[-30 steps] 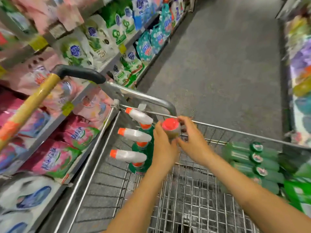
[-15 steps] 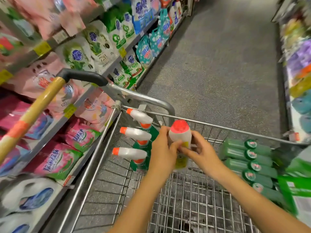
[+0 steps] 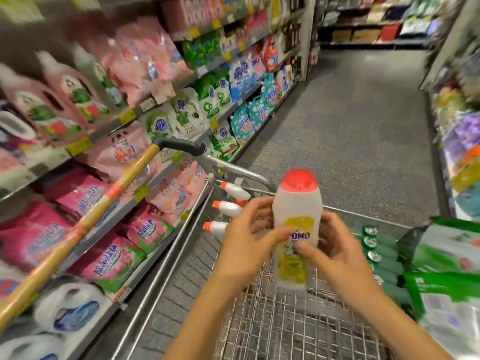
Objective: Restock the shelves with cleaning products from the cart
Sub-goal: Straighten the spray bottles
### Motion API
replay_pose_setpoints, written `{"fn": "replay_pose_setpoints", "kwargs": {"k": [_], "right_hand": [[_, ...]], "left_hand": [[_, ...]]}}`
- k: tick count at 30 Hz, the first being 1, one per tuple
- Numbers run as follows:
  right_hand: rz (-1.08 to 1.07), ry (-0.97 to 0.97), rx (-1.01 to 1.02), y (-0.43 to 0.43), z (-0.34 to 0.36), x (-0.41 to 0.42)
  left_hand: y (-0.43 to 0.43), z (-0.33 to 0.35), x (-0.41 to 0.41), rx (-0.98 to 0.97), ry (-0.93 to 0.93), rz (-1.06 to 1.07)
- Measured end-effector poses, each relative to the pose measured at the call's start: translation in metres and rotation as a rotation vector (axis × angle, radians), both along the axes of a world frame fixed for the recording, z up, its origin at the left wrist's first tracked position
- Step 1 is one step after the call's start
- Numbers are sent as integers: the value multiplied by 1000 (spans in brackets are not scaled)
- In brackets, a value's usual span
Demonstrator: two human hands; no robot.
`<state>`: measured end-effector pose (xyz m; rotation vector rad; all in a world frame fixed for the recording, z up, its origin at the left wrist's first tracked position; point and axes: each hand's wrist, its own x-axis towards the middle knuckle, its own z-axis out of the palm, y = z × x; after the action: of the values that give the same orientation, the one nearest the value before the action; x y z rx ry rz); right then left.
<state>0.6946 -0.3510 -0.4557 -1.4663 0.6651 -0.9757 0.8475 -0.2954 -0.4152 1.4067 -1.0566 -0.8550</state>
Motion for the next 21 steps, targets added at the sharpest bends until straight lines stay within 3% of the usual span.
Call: {"fn": "replay_pose_setpoints", "kwargs": {"k": [12,21], "right_hand": [[-243,-46,-242,141,114,-40],[-554,77,-405,281,165,-100]], "left_hand": [[108,73,-38,-250,-89,-274],[200,116,-103,-432,11,-534]]}}
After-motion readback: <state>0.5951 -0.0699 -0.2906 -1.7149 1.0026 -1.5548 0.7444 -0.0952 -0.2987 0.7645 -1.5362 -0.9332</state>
